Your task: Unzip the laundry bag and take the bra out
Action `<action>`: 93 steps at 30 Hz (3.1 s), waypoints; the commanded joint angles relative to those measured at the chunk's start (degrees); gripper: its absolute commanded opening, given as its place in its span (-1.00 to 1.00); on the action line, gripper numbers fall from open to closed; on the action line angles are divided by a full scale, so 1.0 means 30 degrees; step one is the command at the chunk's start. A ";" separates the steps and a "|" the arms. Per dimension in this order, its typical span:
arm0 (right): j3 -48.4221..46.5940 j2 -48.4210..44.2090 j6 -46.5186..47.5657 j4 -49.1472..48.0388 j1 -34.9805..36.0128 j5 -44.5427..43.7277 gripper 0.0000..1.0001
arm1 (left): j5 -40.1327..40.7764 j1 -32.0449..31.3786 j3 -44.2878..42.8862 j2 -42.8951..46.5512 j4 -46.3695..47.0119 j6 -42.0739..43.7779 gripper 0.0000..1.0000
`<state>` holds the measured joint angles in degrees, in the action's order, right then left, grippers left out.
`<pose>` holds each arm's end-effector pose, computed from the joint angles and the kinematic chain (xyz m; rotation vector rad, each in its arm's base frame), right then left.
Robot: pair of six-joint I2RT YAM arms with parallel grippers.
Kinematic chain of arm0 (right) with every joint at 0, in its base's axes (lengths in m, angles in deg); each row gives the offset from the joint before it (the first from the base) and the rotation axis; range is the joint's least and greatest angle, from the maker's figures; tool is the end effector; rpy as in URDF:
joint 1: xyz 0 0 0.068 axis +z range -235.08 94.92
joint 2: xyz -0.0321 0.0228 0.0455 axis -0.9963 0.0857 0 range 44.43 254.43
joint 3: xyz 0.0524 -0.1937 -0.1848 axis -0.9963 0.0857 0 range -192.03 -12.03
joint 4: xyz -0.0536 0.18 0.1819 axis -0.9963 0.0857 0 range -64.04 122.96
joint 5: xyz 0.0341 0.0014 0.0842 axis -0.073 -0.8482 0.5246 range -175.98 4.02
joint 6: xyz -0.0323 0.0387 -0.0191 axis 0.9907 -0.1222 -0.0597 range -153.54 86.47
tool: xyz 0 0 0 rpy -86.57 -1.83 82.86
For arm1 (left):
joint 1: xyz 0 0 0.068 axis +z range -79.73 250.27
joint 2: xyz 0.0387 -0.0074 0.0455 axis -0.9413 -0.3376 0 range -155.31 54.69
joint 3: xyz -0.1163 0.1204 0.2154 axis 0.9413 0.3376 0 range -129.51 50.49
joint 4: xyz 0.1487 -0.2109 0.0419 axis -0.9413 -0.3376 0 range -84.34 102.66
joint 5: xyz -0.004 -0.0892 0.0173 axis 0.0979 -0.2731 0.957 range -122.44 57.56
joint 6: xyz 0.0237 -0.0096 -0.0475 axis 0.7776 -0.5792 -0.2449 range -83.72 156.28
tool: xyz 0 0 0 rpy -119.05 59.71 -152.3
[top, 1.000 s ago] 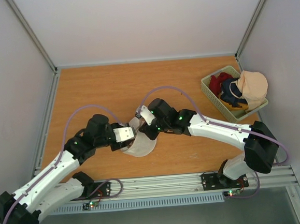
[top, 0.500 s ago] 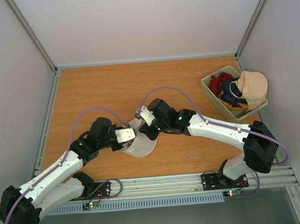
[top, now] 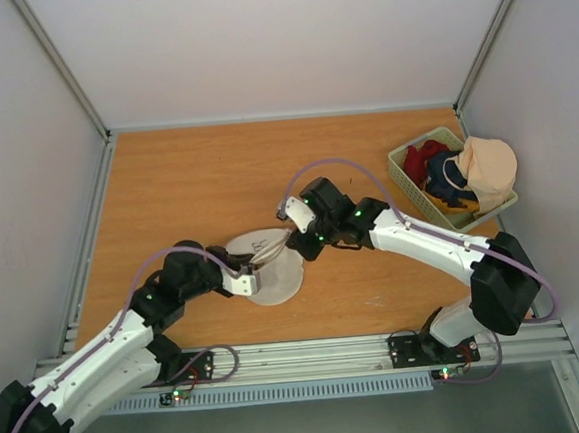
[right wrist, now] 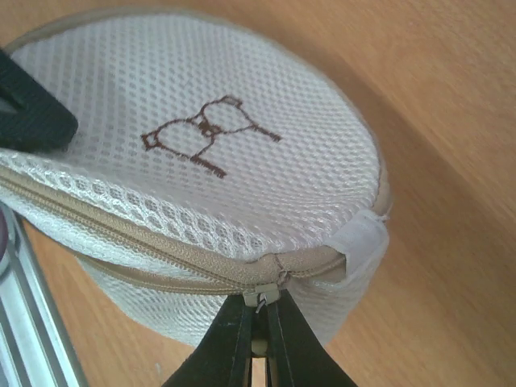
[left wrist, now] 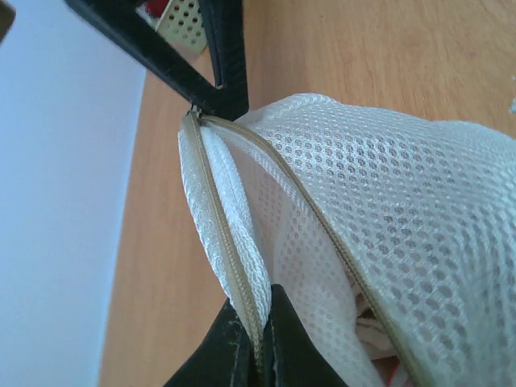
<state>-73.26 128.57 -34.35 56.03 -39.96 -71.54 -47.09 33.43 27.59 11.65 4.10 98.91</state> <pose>0.2105 0.2241 0.2494 -1.0702 2.3392 0.6353 0.1330 -0.1109 0.2135 1.6636 1.2048 0.0141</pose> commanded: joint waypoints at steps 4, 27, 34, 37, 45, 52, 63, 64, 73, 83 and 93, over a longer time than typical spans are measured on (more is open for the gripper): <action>-0.0181 -0.0840 0.1186 0.1938 -0.1956 -0.2331 -0.98 | -0.2057 -0.0024 0.0432 0.1810 -0.0128 0.4796 -0.99; 0.0834 -0.4835 0.3623 -0.3437 -0.1216 -0.1721 0.32 | -0.0499 -0.0052 -0.2412 0.1339 -0.1304 -0.0061 -0.99; 0.2293 -0.5254 0.9166 -0.7587 0.2015 -0.2246 0.39 | -0.0956 -0.0076 -0.2471 0.0987 -0.0531 0.0098 -0.99; 0.2064 -0.4114 1.0414 -0.7943 0.2236 -0.1196 0.40 | -0.0861 -0.0080 -0.2583 0.0890 -0.0423 0.0078 -0.99; 0.1401 -0.2492 1.1945 -0.6618 0.2730 -0.0580 0.43 | -0.0916 -0.0072 -0.2477 0.0836 -0.0518 -0.0070 -0.99; 0.1097 -0.1657 1.2348 -0.5646 0.3511 -0.1484 0.42 | -0.0759 -0.0067 -0.2440 0.0638 -0.0253 -0.0061 -0.99; 0.0466 -0.0969 1.0186 -0.7199 0.3721 -0.7399 -0.97 | -0.0663 -0.0087 -0.2604 0.0953 0.0175 -0.1807 -0.97; 0.0662 -0.1096 0.9932 -0.7589 0.3717 -0.7846 -0.98 | -0.0188 -0.0084 -0.2671 0.0949 0.0540 -0.2443 -0.66; 0.3435 -0.2756 0.4012 -1.5242 0.2000 -0.4203 -0.98 | 0.6928 0.0885 -0.4804 0.1347 -0.0332 -1.7579 0.95; 0.3936 -0.3373 0.2391 -1.8148 0.1600 -0.0260 -0.98 | 0.4396 0.3324 -0.4105 0.0565 -0.5207 -2.6623 0.46; 0.4066 -0.3630 0.1634 -2.0005 0.1512 0.3518 -0.98 | -0.1781 0.6029 -0.1058 -0.2603 -0.0096 -3.2026 0.74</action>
<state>-61.42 119.21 -27.82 2.83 -35.17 -66.95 -43.27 49.19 20.79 5.94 -6.15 12.21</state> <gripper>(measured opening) 0.030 0.859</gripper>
